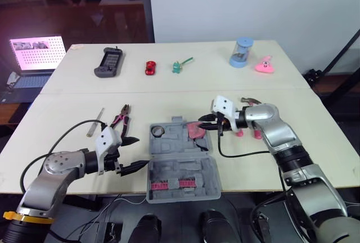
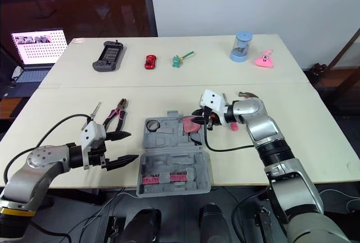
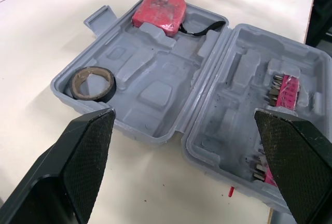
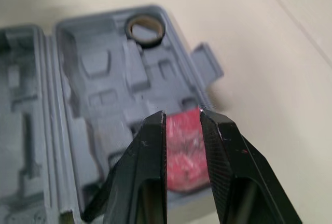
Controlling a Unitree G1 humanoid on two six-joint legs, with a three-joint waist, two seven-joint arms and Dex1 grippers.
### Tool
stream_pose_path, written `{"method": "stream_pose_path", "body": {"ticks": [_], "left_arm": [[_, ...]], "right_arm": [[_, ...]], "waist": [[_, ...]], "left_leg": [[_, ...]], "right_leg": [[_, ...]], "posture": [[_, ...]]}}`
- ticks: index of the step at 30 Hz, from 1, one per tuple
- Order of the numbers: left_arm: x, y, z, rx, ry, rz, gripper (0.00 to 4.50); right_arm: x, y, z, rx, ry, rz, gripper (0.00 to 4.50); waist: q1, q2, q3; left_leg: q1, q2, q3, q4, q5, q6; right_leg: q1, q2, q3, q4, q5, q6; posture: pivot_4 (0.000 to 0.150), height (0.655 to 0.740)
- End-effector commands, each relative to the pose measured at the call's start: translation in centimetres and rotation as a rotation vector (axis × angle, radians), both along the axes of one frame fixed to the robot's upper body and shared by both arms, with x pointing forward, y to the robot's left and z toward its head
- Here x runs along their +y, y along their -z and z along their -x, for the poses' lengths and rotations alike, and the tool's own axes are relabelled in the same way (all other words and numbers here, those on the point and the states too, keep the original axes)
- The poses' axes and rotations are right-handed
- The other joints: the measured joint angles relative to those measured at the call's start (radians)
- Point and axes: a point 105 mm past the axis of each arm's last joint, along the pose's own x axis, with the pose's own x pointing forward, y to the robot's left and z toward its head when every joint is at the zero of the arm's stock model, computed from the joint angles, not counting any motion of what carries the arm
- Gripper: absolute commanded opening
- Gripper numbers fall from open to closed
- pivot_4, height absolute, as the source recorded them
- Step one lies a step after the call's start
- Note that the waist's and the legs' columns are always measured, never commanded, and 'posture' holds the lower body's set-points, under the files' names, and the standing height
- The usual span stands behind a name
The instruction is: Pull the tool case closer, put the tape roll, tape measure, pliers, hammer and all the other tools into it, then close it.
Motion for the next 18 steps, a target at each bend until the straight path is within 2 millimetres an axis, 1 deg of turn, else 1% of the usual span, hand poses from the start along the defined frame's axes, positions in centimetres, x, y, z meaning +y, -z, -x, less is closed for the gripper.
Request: {"method": "stream_pose_path", "body": {"ticks": [1,3,4,5,7,8,10,13,16,18], "left_arm": [[-0.1,-0.8,-0.1,-0.036,0.016,0.001,4.5],[-0.1,-0.8,-0.1,-0.035,0.016,-0.002,4.5],[-0.1,-0.8,-0.1,-0.035,0.017,-0.003,4.5],[-0.1,-0.8,-0.1,-0.034,0.018,-0.003,4.5],[-0.1,-0.8,-0.1,-0.035,0.018,-0.006,4.5],[-0.1,-0.8,0.0,-0.035,0.017,-0.009,4.5],[0.0,-0.9,0.0,-0.035,0.015,-0.011,4.5],[0.2,-1.0,0.1,-0.035,0.012,-0.015,4.5],[0.3,-1.0,0.0,-0.035,0.011,-0.019,4.5],[0.4,-1.1,-0.1,-0.041,0.003,-0.016,4.5]], "right_arm": [[0.3,0.2,-0.7,-0.019,0.006,-0.005,1.03],[0.2,1.3,-1.2,0.012,0.039,-0.013,1.03],[-0.4,2.9,-1.3,0.049,0.076,0.007,1.03],[-0.8,4.0,-1.4,0.074,0.099,0.024,1.03],[-1.7,6.3,-0.9,0.116,0.108,0.086,1.03],[-1.9,7.0,-0.6,0.138,0.104,0.098,1.03],[-1.9,7.3,-0.5,0.183,0.127,0.051,1.03],[-1.9,7.3,-0.8,0.186,0.141,0.026,1.03],[-1.6,6.8,-0.9,0.196,0.133,-0.002,1.03],[-0.9,5.0,-1.3,0.134,0.112,-0.069,1.03]], "waist": [[0.0,0.0,0.0],[0.0,0.0,0.0],[-0.001,0.0,0.0],[-0.001,0.0,0.0],[0.0,0.0,0.0],[0.002,-0.001,-0.001],[0.006,-0.003,-0.002],[0.003,-0.003,-0.003],[0.003,-0.003,-0.003],[0.003,-0.003,-0.003]], "left_leg": [[0.0,0.0,0.0,0.0,0.0,0.0],[0.0,0.0,0.0,0.0,0.0,0.0],[0.0,0.0,0.0,0.0,0.0,0.0],[0.0,0.0,0.0,0.0,0.0,0.0],[0.001,0.0,0.0,0.0,0.0,0.0],[0.003,0.0,0.0,0.0,0.0,0.0],[0.006,0.0,0.0,0.0,0.0,0.0],[0.007,0.0,0.0,0.0,0.0,0.0],[0.009,0.0,0.0,-0.001,0.0,0.0],[0.009,0.0,0.0,-0.001,0.0,0.0]], "right_leg": [[0.0,0.0,0.0,0.0,0.0,0.0],[0.0,0.0,0.0,0.0,0.0,0.0],[0.0,0.0,0.0,0.0,0.0,0.0],[0.0,0.0,0.0,0.0,0.0,0.0],[0.001,0.0,0.0,0.0,0.0,0.0],[0.003,0.0,0.0,0.0,0.0,0.0],[0.007,0.0,0.0,-0.001,0.0,0.0],[0.009,0.0,0.0,-0.002,0.0,0.0],[0.01,0.0,0.001,-0.002,0.0,0.0],[0.01,0.0,0.001,-0.002,0.0,0.0]], "posture": [[0.15,0.6902],[0.15,0.6902],[0.15,0.6902],[0.15,0.6902],[0.15,0.6902],[0.15,0.6902],[0.15,0.6902],[0.15,0.6902],[0.15,0.6902],[0.15,0.6902]]}}
